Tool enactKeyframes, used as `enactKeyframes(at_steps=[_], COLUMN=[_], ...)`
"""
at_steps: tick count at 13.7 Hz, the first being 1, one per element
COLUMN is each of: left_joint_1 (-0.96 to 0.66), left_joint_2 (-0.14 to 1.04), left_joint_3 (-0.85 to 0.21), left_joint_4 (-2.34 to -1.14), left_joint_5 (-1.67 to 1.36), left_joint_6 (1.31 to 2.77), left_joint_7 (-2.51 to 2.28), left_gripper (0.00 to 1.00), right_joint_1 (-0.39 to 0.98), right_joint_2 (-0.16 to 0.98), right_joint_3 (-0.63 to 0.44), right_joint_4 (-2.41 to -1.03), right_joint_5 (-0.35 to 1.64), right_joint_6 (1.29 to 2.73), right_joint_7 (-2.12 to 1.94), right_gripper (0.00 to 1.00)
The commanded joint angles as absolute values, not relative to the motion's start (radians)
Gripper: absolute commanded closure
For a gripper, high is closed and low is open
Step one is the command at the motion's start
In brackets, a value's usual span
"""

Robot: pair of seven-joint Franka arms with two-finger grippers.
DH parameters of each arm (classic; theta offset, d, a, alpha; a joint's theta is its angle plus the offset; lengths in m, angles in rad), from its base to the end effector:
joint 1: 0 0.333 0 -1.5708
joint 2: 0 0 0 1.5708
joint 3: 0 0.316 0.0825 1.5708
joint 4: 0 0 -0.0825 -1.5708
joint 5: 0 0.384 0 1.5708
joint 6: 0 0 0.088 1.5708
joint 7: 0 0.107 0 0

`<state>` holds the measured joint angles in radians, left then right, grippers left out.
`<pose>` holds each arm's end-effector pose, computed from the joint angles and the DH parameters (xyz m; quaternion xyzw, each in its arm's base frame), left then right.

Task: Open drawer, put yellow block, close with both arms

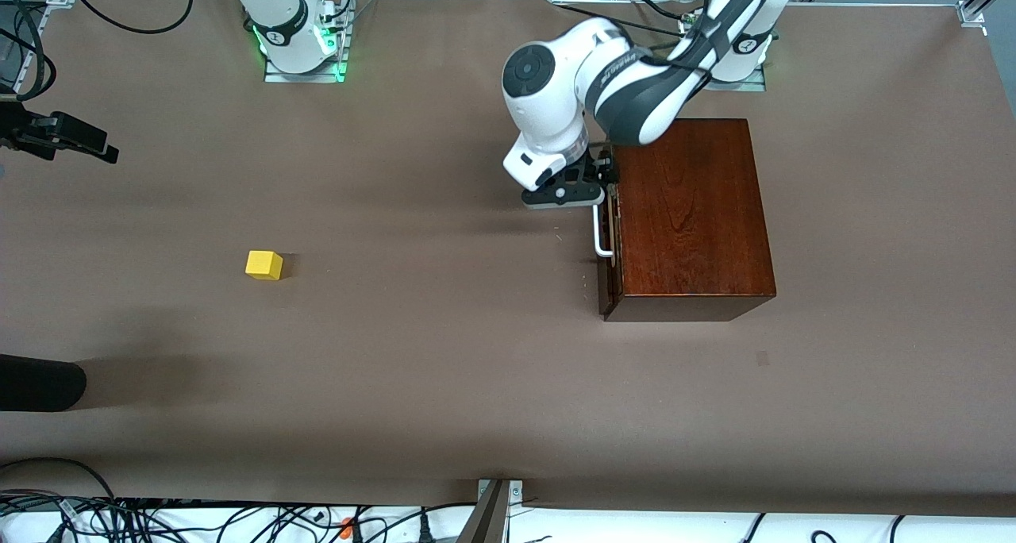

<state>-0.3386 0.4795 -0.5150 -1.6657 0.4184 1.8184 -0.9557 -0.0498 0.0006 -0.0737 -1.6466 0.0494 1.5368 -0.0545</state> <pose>0.4693 -0.4355 0.3392 -0.9890 0.0175 0.0164 0.1461 0.5441 -0.0621 0.5860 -0.9976 0.0350 0.0527 0.0295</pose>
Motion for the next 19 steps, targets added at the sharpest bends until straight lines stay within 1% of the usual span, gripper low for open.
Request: enactKeyframes(at_steps=[1, 7, 10, 13, 19], left_joint_1=[-0.327, -0.327, -0.328, -0.333, -0.386], left_joint_2=[0.515, 0.575, 0.581, 0.595, 0.667], left_joint_3=[-0.523, -0.522, -0.522, -0.522, -0.523], left_joint_4=[-1.664, -1.655, -1.648, -1.641, -1.533], left_joint_5=[0.466, 0.468, 0.466, 0.465, 0.463], left_joint_6=[1.839, 1.882, 1.884, 1.917, 1.917], left_joint_7=[-0.948, -0.956, -0.957, -0.965, -1.035], left_gripper=[0.0, 0.0, 0.0, 0.0, 0.0], right_joint_1=[-0.049, -0.049, -0.049, -0.049, -0.049], right_joint_2=[-0.003, -0.003, -0.003, -0.003, -0.003], right_joint_3=[-0.08, -0.08, -0.08, -0.08, -0.08], right_joint_4=[-1.634, -1.634, -1.634, -1.634, -1.634], right_joint_5=[0.048, 0.048, 0.048, 0.048, 0.049], right_joint_6=[1.513, 1.513, 1.513, 1.513, 1.513], right_joint_7=[-0.066, -0.064, -0.066, -0.064, -0.064], right_gripper=[0.0, 0.0, 0.0, 0.0, 0.0])
